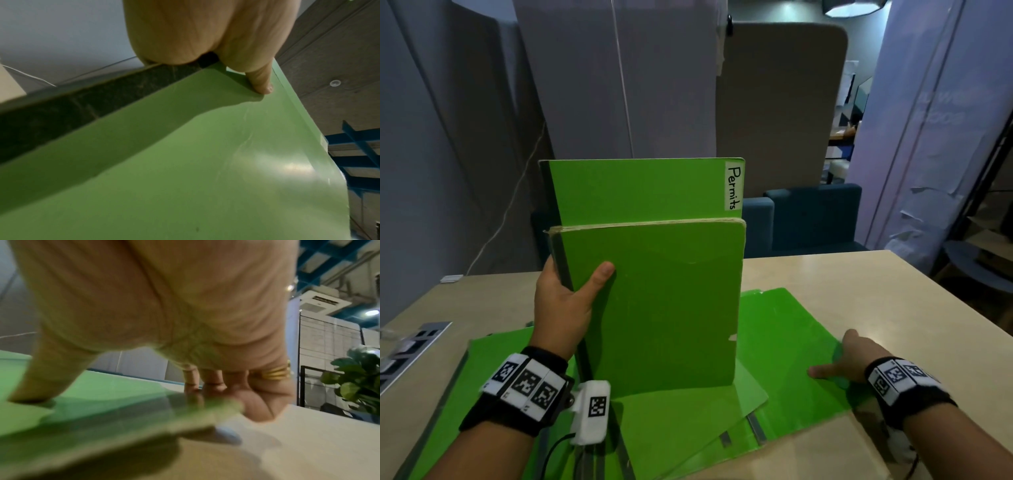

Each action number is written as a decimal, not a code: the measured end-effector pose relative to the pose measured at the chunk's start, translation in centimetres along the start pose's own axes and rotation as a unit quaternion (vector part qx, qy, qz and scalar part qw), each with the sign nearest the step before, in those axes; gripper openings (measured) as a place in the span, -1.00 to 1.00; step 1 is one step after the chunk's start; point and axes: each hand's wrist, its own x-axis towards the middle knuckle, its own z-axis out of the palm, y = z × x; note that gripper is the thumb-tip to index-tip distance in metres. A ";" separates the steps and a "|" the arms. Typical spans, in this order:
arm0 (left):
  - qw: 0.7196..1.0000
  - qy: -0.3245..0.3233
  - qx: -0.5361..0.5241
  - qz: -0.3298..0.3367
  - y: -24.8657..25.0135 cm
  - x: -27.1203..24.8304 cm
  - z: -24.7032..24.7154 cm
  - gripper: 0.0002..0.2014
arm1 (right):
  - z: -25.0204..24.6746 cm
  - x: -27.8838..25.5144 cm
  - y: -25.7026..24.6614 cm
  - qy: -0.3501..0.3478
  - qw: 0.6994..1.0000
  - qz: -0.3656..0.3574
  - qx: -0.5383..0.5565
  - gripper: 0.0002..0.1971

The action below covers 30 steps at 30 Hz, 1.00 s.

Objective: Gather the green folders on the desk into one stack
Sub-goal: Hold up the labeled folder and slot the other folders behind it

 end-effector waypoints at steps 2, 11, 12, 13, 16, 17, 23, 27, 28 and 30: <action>1.000 -0.002 -0.002 -0.003 0.1 -0.1 0.0 -0.61 | -0.2 0.2 0.5 0.016 0.999 -0.023 0.017 -0.17; 1.000 0.000 -0.002 0.008 -0.3 0.1 0.0 -0.63 | -2.2 1.2 4.0 0.099 0.877 -0.127 0.452 -0.94; 1.000 0.000 -0.002 0.010 -0.3 0.1 0.0 -0.63 | -2.7 1.3 4.5 0.130 0.868 -0.136 0.460 -0.95; 1.000 -0.001 -0.003 0.011 -0.3 0.1 0.0 -0.63 | -3.3 1.3 5.1 0.158 0.856 -0.139 0.472 -0.95; 1.000 -0.002 0.000 0.016 -0.3 0.2 0.3 -0.63 | -5.3 1.3 7.0 0.228 0.776 -0.177 0.561 -0.95; 1.000 -0.003 0.001 0.018 -0.3 0.3 0.3 -0.63 | -5.7 1.2 7.7 0.247 0.753 -0.190 0.580 -0.91; 1.000 0.008 0.016 0.021 -0.5 0.4 0.4 -0.63 | -6.1 1.4 9.0 0.239 0.749 -0.156 0.599 -0.47; 1.000 0.007 0.014 0.017 -0.6 0.3 0.4 -0.63 | -5.3 3.3 7.1 0.233 0.715 -0.094 0.653 -0.72; 1.000 0.007 0.014 0.016 -0.5 0.3 0.4 -0.62 | -5.4 3.6 6.6 0.235 0.697 -0.092 0.671 -0.68; 1.000 0.008 0.018 0.016 -0.4 0.1 0.2 -0.61 | -6.0 3.7 5.5 0.255 0.673 -0.119 0.685 -0.64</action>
